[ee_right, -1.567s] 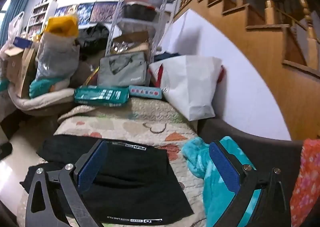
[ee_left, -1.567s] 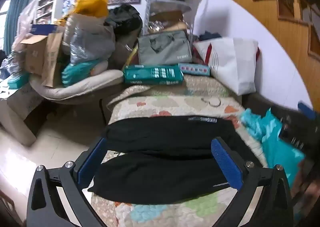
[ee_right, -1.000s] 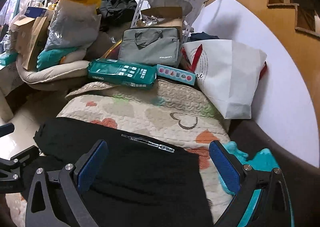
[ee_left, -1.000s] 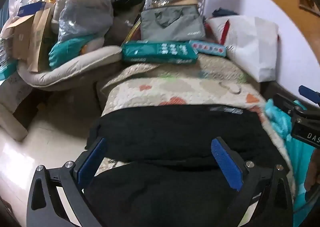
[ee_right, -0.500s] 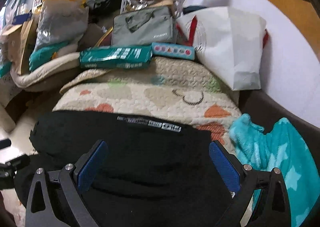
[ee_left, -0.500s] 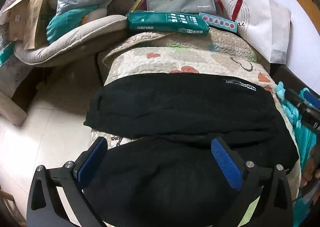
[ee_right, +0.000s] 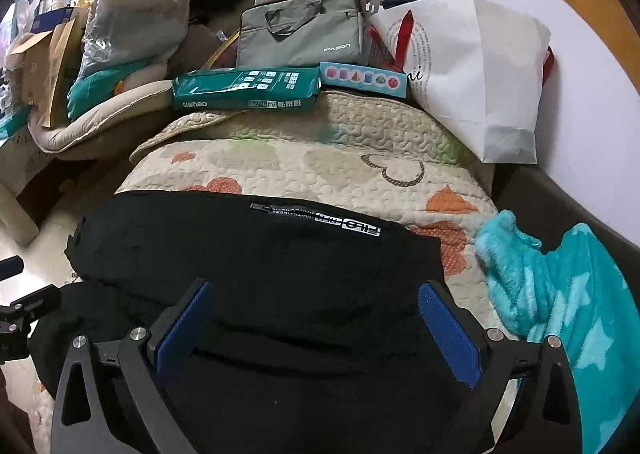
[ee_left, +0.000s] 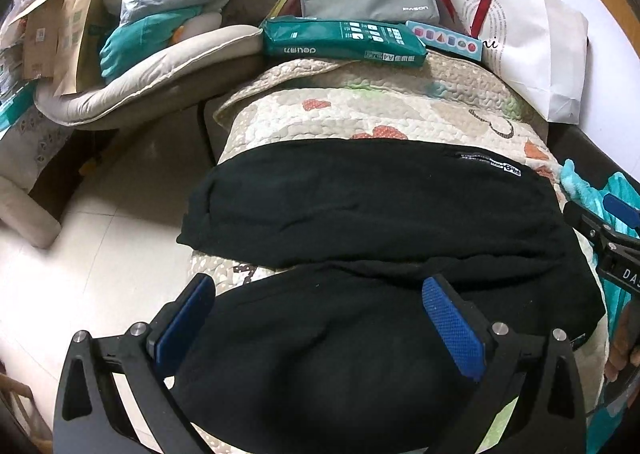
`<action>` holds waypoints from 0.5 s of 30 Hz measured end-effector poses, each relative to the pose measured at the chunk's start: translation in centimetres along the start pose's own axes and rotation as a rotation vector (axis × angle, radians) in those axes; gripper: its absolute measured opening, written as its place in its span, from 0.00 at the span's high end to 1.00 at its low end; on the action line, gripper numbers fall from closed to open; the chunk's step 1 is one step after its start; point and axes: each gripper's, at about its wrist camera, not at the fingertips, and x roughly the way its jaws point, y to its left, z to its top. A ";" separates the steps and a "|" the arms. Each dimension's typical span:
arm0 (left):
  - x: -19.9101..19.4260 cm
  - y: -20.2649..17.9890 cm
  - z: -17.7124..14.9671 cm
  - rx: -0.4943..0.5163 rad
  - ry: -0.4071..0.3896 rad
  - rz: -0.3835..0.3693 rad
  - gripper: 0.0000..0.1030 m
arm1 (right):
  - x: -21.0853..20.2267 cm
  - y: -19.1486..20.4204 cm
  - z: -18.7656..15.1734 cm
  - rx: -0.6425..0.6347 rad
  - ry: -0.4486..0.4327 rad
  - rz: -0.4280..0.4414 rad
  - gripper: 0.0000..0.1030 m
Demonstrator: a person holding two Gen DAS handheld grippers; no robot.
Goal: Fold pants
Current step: 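Move both grippers toward the waistband of the black pants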
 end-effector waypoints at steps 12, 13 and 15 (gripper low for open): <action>1.4 6.8 6.3 -0.168 0.019 -0.101 0.00 | 3.2 -3.0 3.3 0.091 0.169 0.186 0.05; 2.4 7.8 7.6 -0.177 0.026 -0.136 0.00 | 3.5 -3.6 4.2 0.078 0.162 0.192 0.05; 4.5 9.6 9.5 -0.194 0.034 -0.162 0.03 | 4.3 -4.5 5.3 0.060 0.164 0.199 0.05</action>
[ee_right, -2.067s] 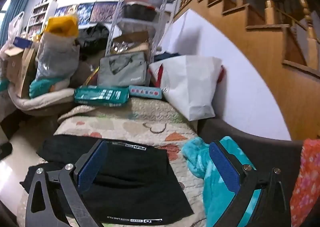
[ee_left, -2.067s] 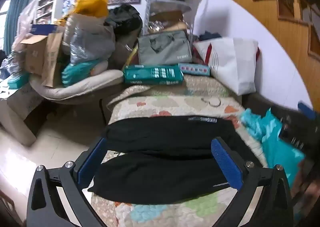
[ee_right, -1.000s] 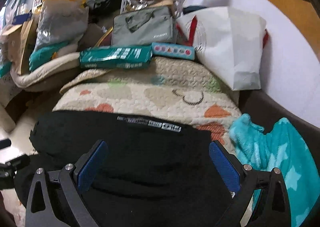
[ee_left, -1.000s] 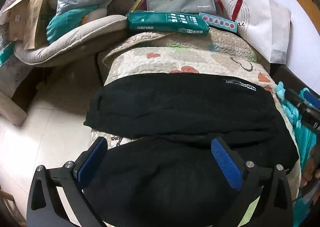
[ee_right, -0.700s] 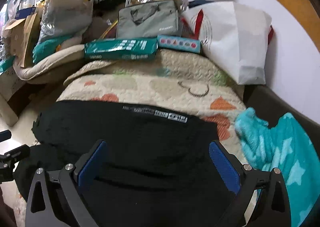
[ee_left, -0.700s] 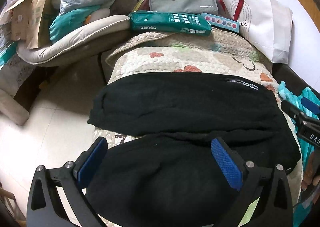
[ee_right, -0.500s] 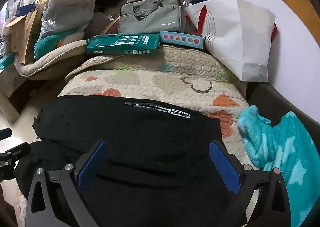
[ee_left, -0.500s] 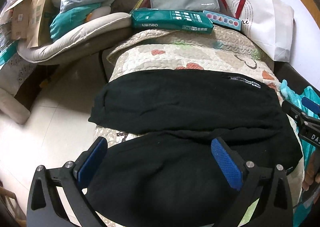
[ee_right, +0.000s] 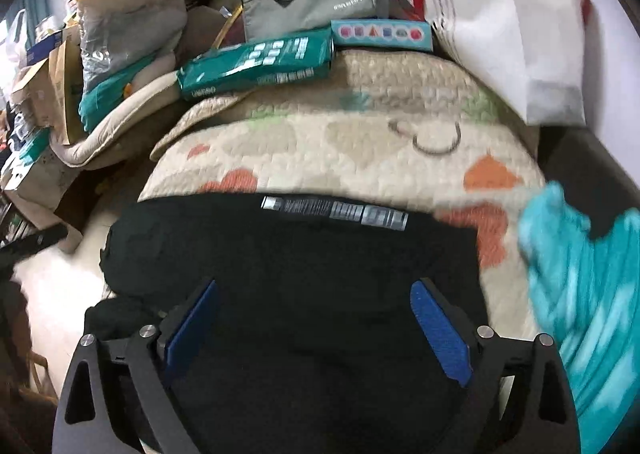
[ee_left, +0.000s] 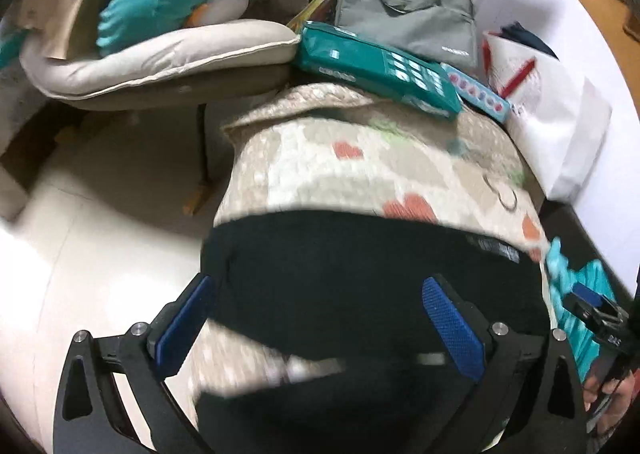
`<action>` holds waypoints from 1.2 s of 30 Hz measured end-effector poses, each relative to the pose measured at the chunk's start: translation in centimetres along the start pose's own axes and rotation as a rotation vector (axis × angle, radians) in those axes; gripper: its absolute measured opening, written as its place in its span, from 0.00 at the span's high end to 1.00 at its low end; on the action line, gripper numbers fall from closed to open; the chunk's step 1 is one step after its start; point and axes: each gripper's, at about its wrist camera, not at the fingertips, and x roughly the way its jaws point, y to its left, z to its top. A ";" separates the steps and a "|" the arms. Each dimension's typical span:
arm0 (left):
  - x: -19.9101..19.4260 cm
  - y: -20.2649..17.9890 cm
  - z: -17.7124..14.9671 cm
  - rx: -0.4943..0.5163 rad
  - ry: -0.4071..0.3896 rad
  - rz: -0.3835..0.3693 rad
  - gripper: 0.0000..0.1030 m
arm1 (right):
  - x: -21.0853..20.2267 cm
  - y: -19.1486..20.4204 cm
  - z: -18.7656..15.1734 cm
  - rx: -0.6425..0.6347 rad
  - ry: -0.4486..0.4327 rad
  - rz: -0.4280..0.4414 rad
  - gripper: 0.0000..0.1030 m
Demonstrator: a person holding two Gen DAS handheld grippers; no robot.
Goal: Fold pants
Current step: 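Move both grippers toward the waistband of the black pants, then close both grippers on the waistband edge of the black pants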
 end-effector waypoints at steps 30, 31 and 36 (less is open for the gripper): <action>11.6 4.5 1.8 0.130 0.126 0.003 0.85 | 9.4 -8.2 6.0 0.052 0.130 0.120 0.06; 11.4 4.6 1.9 0.130 0.125 0.004 0.85 | 9.6 -8.0 6.1 0.037 0.134 0.114 0.05; 10.8 4.3 2.0 0.148 0.114 0.016 0.85 | 11.5 -6.2 6.8 -0.076 0.175 0.129 0.13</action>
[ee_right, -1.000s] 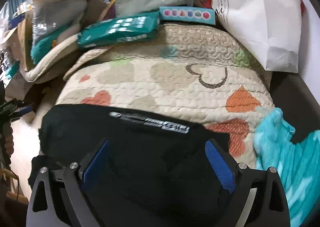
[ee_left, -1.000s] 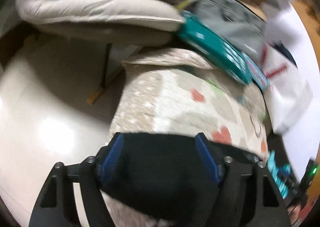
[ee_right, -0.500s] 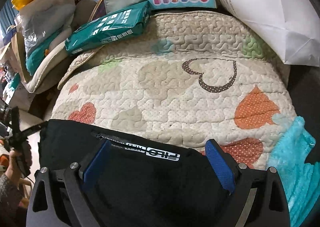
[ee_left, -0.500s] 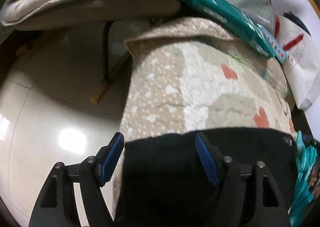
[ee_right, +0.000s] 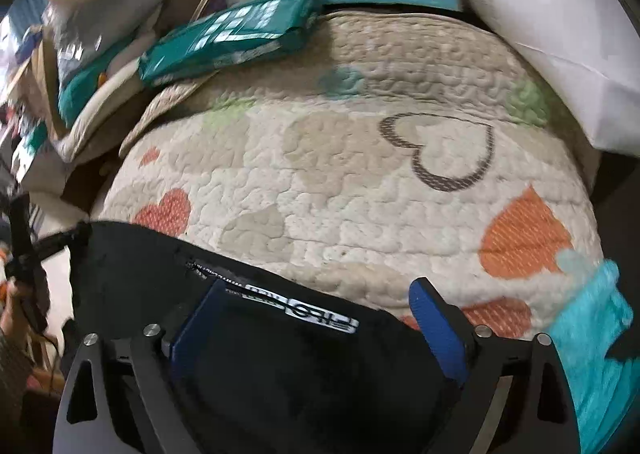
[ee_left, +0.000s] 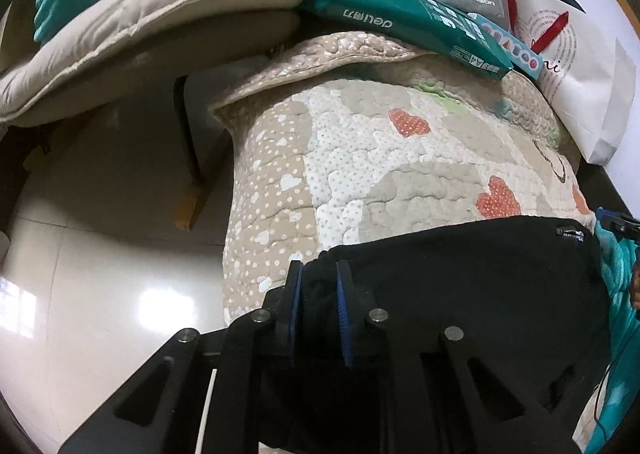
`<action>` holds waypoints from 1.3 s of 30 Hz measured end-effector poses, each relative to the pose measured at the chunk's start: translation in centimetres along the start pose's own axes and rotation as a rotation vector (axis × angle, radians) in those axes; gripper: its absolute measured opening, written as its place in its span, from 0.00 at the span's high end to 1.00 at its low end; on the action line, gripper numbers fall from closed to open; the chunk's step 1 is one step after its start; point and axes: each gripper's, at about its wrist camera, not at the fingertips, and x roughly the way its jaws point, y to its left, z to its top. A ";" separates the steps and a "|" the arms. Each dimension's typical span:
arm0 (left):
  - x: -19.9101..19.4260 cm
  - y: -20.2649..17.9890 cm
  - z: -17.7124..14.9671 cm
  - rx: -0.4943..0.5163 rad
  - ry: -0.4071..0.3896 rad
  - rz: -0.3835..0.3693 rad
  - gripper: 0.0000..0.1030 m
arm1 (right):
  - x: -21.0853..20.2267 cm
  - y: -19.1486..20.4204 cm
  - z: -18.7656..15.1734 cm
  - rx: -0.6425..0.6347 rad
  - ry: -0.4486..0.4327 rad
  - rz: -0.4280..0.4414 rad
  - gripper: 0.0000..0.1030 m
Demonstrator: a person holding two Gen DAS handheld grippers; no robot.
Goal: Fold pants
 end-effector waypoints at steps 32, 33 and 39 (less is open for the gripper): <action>-11.1 -3.5 -2.5 0.117 -0.201 0.056 0.86 | -4.7 9.6 -2.9 -0.218 -0.055 -0.121 0.89; -11.8 -3.6 -3.0 0.119 -0.210 0.059 0.86 | -5.2 9.9 -3.2 -0.220 -0.059 -0.124 0.89; -14.8 -4.4 -6.9 0.102 -0.244 0.071 0.86 | -8.9 11.8 -7.4 -0.215 -0.074 -0.138 0.89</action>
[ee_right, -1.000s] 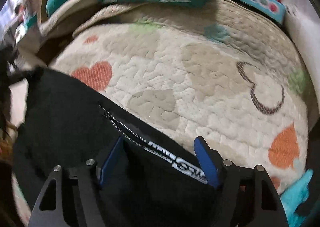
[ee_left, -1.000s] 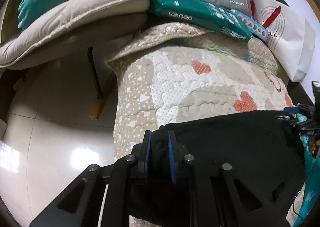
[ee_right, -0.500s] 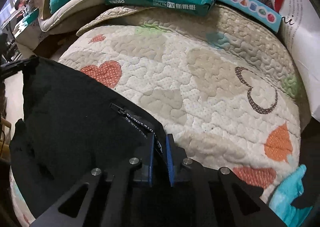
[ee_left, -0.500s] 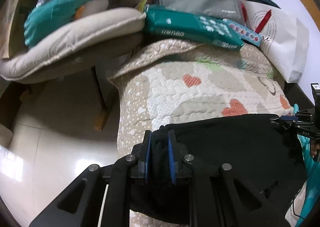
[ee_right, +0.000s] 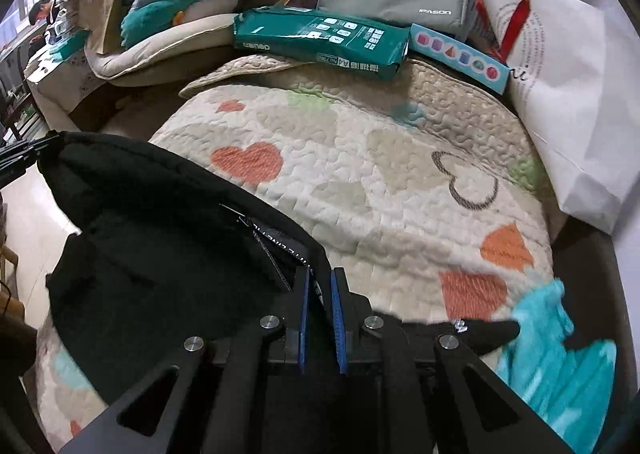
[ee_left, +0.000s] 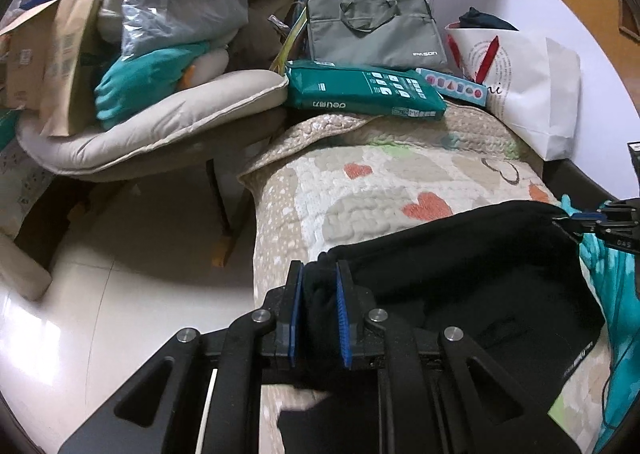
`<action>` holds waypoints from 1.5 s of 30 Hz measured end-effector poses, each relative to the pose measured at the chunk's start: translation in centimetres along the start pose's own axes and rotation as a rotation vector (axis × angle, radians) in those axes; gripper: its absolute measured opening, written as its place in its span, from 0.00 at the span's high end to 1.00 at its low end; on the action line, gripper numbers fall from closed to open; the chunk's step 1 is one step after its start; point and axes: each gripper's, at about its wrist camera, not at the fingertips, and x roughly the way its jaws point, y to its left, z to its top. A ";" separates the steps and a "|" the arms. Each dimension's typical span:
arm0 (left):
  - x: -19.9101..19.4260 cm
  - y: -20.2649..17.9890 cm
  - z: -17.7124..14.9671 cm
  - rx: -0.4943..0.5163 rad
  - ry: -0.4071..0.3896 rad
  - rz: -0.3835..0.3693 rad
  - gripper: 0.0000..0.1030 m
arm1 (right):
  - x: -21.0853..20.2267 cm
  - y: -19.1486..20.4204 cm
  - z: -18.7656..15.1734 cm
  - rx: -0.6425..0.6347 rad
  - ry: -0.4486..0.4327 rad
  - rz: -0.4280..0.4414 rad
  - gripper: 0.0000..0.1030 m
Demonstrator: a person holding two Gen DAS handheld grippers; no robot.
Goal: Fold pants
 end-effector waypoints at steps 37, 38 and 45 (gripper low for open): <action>-7.9 1.9 -9.0 -0.106 0.096 0.274 0.60 | -5.0 6.5 -12.4 -0.030 0.098 0.159 0.51; -7.3 0.7 -8.1 -0.090 0.087 0.247 0.59 | -4.5 7.9 -12.3 -0.068 0.101 0.164 0.51; -3.5 -1.5 -5.9 -0.145 0.094 0.123 0.58 | 0.7 17.9 -12.4 -0.414 0.076 0.046 0.52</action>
